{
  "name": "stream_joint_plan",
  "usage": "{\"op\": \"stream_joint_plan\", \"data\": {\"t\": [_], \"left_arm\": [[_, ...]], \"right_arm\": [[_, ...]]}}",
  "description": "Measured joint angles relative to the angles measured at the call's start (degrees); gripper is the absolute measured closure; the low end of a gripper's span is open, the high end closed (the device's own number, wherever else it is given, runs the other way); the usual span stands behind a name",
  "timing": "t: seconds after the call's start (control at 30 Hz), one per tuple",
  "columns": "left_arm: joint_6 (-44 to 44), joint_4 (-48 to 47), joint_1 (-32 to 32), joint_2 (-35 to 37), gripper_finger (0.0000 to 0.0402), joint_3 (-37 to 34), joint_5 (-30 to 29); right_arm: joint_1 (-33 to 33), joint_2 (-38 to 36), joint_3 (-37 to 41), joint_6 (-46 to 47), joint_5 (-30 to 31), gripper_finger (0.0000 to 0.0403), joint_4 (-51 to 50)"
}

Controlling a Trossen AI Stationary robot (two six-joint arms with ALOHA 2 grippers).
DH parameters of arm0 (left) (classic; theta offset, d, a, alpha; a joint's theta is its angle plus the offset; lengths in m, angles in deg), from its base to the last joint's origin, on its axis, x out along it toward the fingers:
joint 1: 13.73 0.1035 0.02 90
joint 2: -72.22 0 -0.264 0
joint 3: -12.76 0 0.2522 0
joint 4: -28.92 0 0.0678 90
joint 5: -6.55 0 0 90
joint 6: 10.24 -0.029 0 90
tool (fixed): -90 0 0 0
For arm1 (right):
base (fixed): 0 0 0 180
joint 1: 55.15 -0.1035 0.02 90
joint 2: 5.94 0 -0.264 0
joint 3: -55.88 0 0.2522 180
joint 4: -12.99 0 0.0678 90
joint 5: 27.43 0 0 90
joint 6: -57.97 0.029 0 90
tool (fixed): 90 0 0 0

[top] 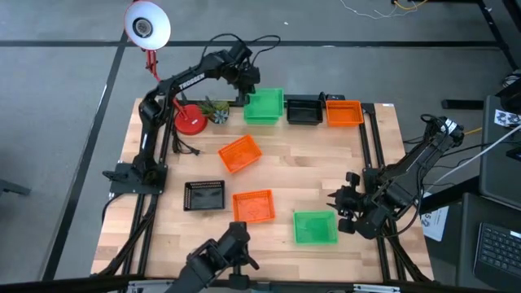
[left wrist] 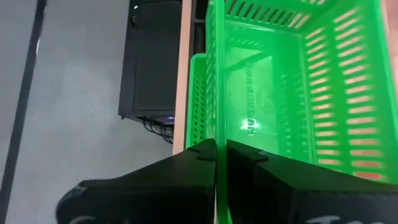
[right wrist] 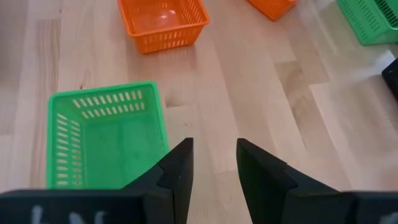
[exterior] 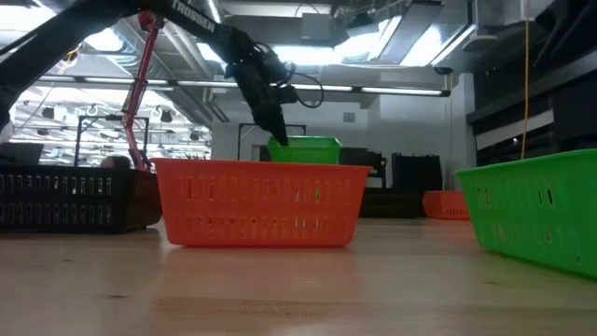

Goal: Stack baskets by color
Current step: Stack the middle green bin on top of the top green bin

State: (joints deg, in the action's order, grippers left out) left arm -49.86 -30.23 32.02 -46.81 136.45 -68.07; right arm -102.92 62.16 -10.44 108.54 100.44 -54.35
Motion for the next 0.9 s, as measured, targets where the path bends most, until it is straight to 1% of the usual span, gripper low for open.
{"op": "stream_joint_plan", "data": {"t": [0.1,0.27,0.5,0.57,0.77,0.9], "left_arm": [[0.07,0.71,-0.23,-0.06,0.0401,-2.11,-2.1],[0.0,1.78,-0.12,-0.01,0.0401,-3.02,-6.58],[-0.06,3.69,-0.01,-0.01,0.0401,-3.21,-7.52],[-0.66,3.86,-0.05,-0.01,0.0393,-3.21,-7.58],[-1.07,3.85,-0.45,-0.01,0.0352,-3.21,-6.97],[-1.03,3.81,-0.83,-0.01,0.0334,-3.21,-6.97]], "right_arm": [[0.0,0.0,0.0,0.21,-0.02,0.028,0.27],[0.0,-0.02,0.0,0.19,0.0,0.028,0.31],[0.0,0.0,0.0,0.19,0.02,0.028,2.4],[0.0,0.0,0.0,0.19,0.02,0.028,3.36],[0.02,0.0,0.0,0.19,-0.01,0.028,3.76],[0.02,0.0,0.0,0.21,-0.33,0.028,3.76]]}}
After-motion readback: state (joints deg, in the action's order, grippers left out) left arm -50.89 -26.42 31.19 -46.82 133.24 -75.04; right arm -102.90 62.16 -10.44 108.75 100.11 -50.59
